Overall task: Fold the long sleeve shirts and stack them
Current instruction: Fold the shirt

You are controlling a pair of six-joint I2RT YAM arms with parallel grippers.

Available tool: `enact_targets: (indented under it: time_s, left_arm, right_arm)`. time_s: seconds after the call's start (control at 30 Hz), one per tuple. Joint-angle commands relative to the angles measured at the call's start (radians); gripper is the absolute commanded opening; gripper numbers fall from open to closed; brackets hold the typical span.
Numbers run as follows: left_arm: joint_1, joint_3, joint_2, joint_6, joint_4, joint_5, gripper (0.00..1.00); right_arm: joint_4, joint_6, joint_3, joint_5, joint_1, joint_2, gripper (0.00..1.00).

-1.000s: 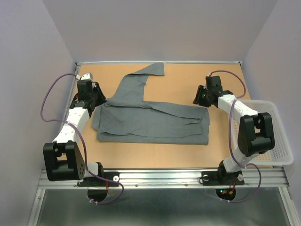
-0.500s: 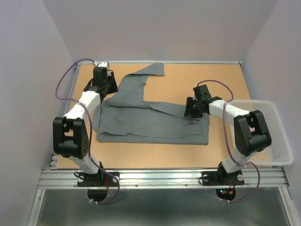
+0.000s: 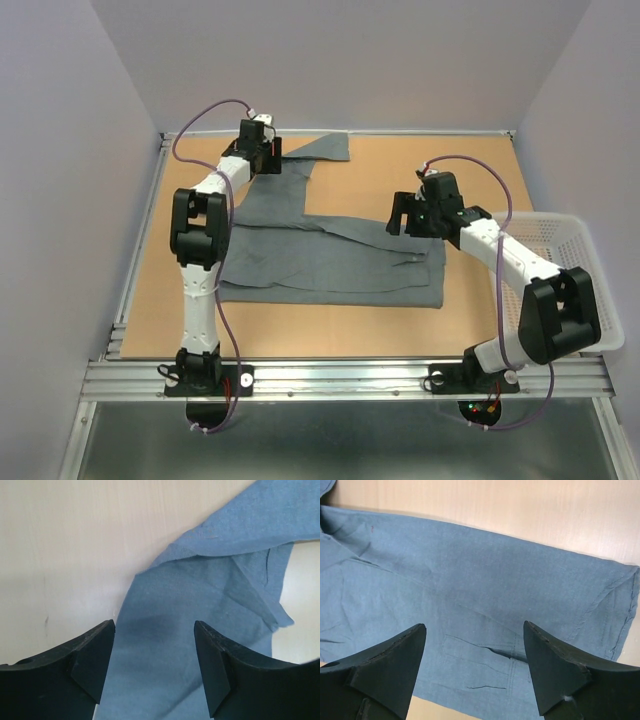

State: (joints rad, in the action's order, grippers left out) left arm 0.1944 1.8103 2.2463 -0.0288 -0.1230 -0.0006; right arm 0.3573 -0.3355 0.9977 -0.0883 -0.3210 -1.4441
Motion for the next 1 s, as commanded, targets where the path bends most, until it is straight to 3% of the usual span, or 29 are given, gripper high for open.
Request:
enact_targets:
  time_s: [0.0, 0.37, 0.6, 0.7, 0.77, 0.83, 0.87, 0.97]
  left_arm:
    - [-0.009, 0.125, 0.031, 0.061, -0.006, 0.028, 0.74]
    - [-0.056, 0.359, 0.22, 0.037, -0.155, 0.087, 0.64]
    - [-0.061, 0.394, 0.26, 0.033, -0.244, 0.114, 0.6]
    - [-0.052, 0.33, 0.23, 0.044, -0.228, 0.137, 0.45]
    - [-0.036, 0.266, 0.19, 0.053, -0.216, 0.146, 0.26]
    - [-0.026, 0.219, 0.158, 0.061, -0.207, 0.166, 0.18]
    - [-0.013, 0.177, 0.121, 0.066, -0.205, 0.172, 0.04]
    - [0.014, 0.062, 0.023, 0.072, -0.191, 0.172, 0.0]
  right_arm:
    - [-0.029, 0.02, -0.018, -0.034, -0.013, 0.054, 0.84]
    - [-0.032, 0.012, -0.068, -0.041, -0.016, 0.109, 0.84]
    - [-0.038, 0.006, -0.067, -0.057, -0.016, 0.117, 0.84]
    - [-0.041, 0.0, -0.07, -0.064, -0.016, 0.119, 0.84]
    - [-0.043, -0.002, -0.067, -0.07, -0.016, 0.122, 0.84]
    - [-0.047, -0.005, -0.051, -0.076, -0.016, 0.114, 0.84]
    - [-0.049, -0.013, -0.033, -0.076, -0.015, 0.11, 0.84]
    - [-0.063, -0.054, -0.004, -0.071, -0.016, 0.077, 0.84]
